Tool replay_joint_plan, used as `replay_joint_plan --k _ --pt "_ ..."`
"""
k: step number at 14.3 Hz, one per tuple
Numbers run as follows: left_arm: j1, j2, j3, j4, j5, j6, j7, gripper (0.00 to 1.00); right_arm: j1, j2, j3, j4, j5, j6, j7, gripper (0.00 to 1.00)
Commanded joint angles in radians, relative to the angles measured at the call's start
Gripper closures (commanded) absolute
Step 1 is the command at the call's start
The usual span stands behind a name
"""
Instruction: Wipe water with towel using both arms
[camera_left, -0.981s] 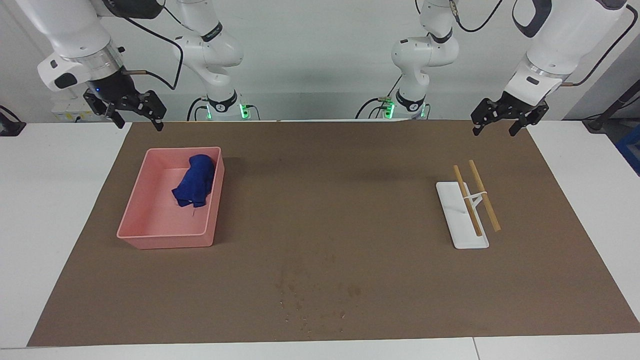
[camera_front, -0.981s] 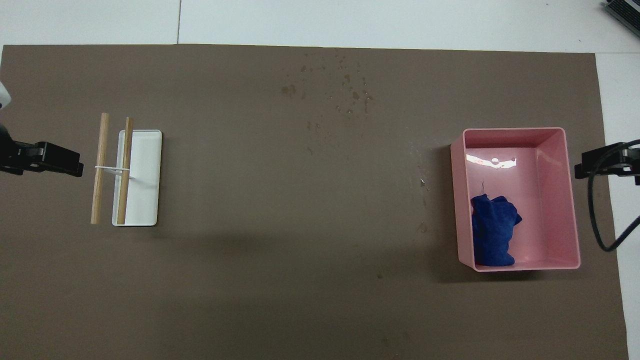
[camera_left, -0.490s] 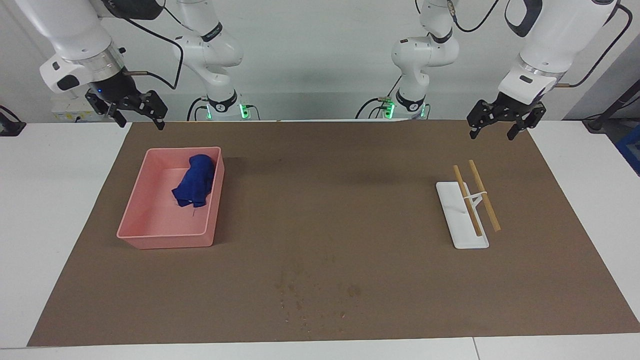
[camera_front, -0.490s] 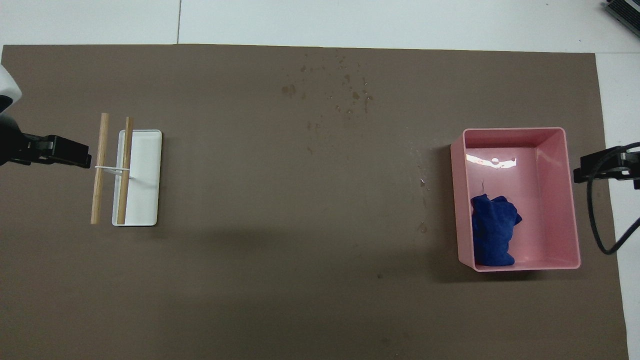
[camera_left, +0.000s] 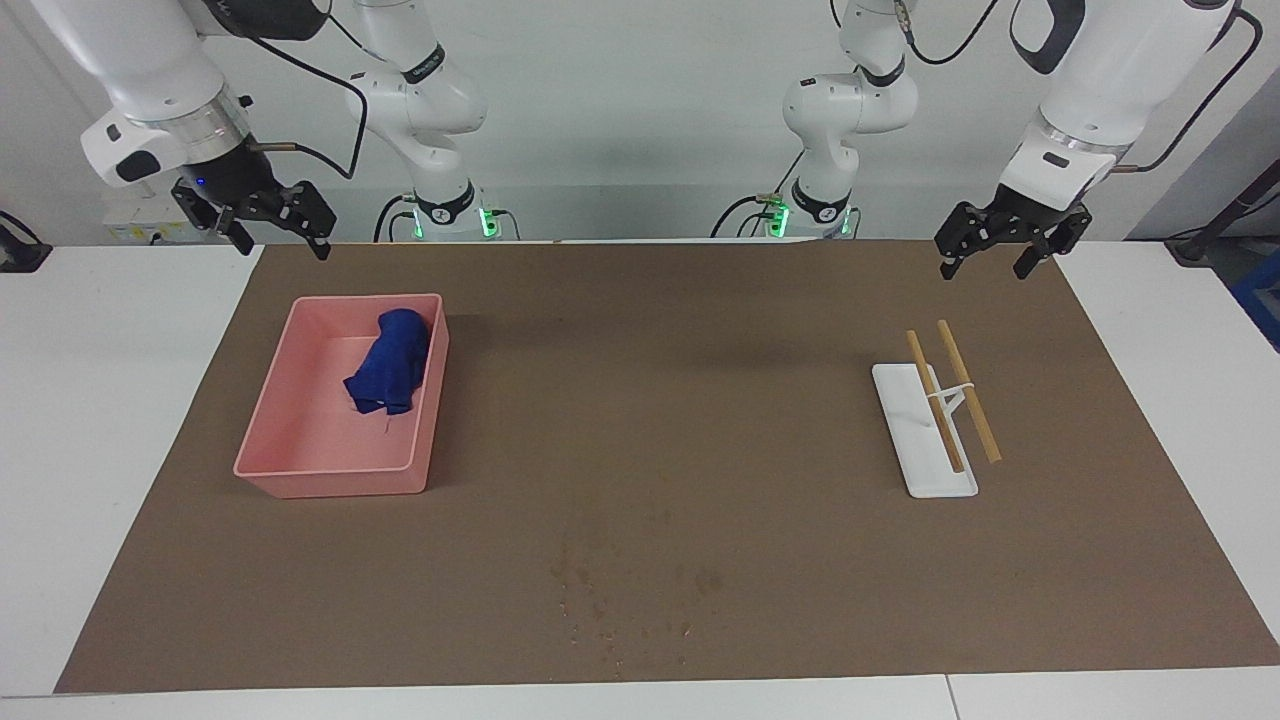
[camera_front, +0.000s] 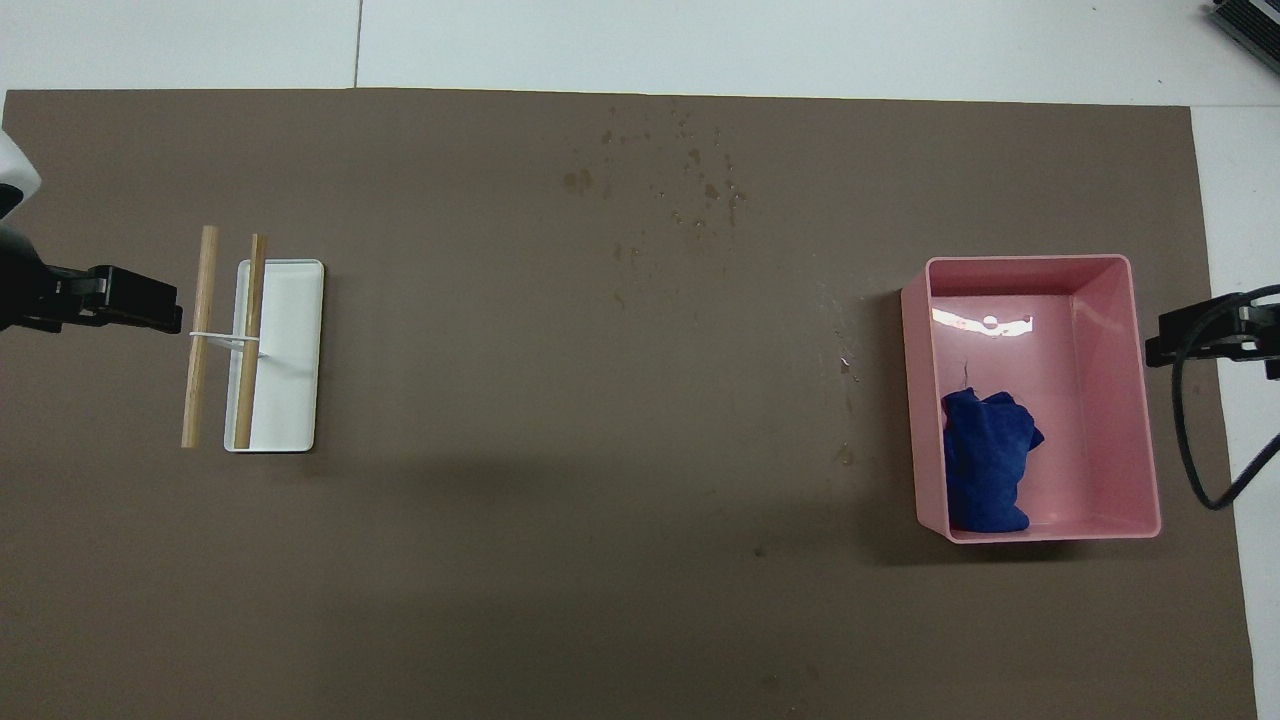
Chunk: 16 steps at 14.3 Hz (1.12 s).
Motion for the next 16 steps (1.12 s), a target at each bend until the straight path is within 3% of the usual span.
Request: replay_joint_plan --k 1,13,16 --pt "-0.005 -0.015 0.007 -0.023 0.013 0.005 -0.019 0.00 -0.002 -0.006 0.006 -0.008 -0.030 -0.010 -0.026 0.00" --pt "-0.006 -0.015 0.007 -0.013 0.010 0.007 -0.011 0.00 0.004 -0.007 0.009 -0.008 -0.038 -0.008 -0.026 0.00" --pt "-0.009 -0.024 0.009 -0.022 0.000 0.005 -0.009 0.00 0.049 -0.009 0.010 -0.008 -0.082 -0.010 -0.023 0.00"
